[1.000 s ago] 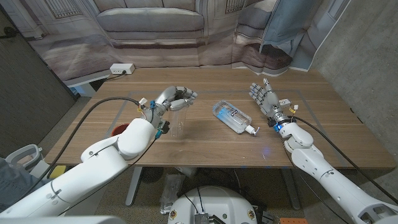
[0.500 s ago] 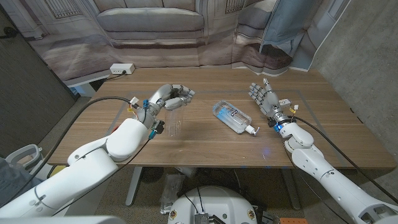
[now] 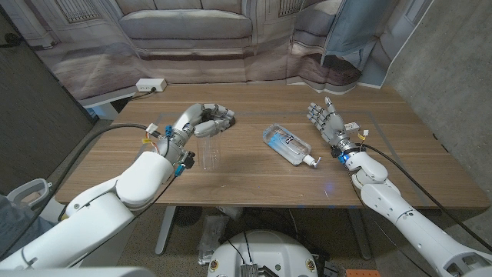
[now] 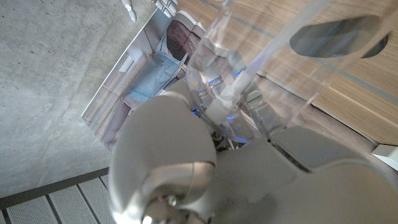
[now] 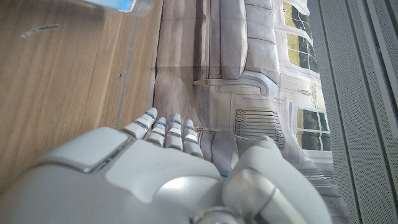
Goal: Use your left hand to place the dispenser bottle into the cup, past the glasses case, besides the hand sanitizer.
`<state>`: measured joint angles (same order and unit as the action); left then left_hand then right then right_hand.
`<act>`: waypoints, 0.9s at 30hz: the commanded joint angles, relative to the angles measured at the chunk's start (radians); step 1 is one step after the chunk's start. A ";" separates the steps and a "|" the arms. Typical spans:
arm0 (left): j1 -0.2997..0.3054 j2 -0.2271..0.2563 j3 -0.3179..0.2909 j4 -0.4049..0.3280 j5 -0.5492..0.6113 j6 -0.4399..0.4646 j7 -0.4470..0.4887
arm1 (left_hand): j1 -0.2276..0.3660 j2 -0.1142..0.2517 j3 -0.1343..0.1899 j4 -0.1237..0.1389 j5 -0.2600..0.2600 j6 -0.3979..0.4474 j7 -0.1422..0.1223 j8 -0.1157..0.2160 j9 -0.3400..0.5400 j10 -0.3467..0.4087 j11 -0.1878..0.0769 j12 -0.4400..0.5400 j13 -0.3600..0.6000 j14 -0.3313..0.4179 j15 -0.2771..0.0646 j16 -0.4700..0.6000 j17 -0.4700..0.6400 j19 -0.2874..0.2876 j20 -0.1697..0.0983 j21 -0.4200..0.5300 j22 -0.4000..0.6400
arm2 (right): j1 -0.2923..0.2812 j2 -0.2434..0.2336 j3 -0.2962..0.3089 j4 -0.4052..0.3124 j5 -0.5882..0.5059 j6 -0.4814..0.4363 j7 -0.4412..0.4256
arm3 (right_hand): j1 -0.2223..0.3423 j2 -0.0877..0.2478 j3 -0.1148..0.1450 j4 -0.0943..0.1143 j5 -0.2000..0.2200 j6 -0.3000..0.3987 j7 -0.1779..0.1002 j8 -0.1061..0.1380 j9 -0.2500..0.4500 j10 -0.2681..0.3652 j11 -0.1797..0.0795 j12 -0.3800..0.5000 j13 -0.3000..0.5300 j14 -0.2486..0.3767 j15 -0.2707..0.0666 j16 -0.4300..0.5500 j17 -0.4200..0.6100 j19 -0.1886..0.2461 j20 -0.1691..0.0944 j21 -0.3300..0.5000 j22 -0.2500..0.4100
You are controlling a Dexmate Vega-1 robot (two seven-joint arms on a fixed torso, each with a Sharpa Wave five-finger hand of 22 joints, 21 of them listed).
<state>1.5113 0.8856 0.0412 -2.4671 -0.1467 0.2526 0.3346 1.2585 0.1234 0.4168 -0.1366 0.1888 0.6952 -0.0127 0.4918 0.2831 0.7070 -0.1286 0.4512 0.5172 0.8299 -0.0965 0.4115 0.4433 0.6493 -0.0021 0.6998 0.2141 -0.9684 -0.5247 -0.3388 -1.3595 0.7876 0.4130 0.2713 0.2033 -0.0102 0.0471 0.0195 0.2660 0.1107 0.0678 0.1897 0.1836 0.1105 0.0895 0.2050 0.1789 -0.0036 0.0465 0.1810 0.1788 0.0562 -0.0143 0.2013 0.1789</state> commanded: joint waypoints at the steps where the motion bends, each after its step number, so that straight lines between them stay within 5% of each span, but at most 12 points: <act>1: 0.065 -0.041 -0.063 -0.024 0.038 -0.013 -0.016 | -0.008 -0.003 0.009 0.000 0.003 0.010 0.001 0.005 0.000 0.012 -0.005 0.002 0.005 0.011 -0.012 0.002 0.006 0.006 -0.006 0.009 -0.001 | -0.007 -0.003 0.005 -0.006 0.003 0.005 0.000 | 0.004 0.010 -0.003 0.000 -0.001 0.007 -0.003 0.004 0.002 0.006 0.000 0.005 0.005 0.005 0.005 0.006 0.004 0.003 0.007 -0.002 0.004; 19: 0.127 -0.100 -0.115 -0.096 0.150 0.068 -0.013 | -0.010 -0.005 0.015 -0.001 0.004 0.017 0.000 0.008 -0.003 0.018 -0.007 -0.001 0.018 0.014 -0.017 0.000 0.014 -0.001 -0.009 0.023 -0.002 | -0.013 -0.010 0.007 -0.019 0.007 -0.001 0.003 | 0.003 0.010 -0.005 -0.001 -0.001 0.007 -0.003 0.004 0.002 0.007 0.001 0.005 0.005 0.006 0.005 0.006 0.004 0.004 0.006 -0.001 0.004; 27: 0.200 -0.167 -0.167 -0.107 0.201 0.004 0.002 | -0.012 -0.006 0.017 -0.001 0.003 0.020 -0.001 0.008 -0.004 0.021 -0.007 -0.002 0.024 0.015 -0.019 0.000 0.018 -0.004 -0.010 0.029 -0.003 | -0.010 -0.010 0.005 -0.015 0.007 0.002 0.013 | 0.003 0.010 -0.006 -0.001 -0.001 0.006 -0.003 0.004 0.002 0.006 -0.002 0.005 0.005 0.006 0.004 0.006 0.004 0.005 0.006 -0.001 0.004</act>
<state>1.6384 0.7850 -0.0727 -2.5523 -0.0108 0.2993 0.3256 1.2533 0.1181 0.4250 -0.1368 0.1888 0.7062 -0.0125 0.4956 0.2784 0.7195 -0.1375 0.4512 0.5358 0.8351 -0.1019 0.4115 0.4571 0.6420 -0.0093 0.7197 0.2091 -0.9790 -0.5324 -0.3334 -1.3735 0.7942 0.4165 0.2767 0.2072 -0.0063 0.0471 0.0195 0.2660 0.1108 0.0678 0.1897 0.1836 0.1105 0.0895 0.2050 0.1789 -0.0036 0.0465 0.1810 0.1788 0.0562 -0.0143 0.2013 0.1789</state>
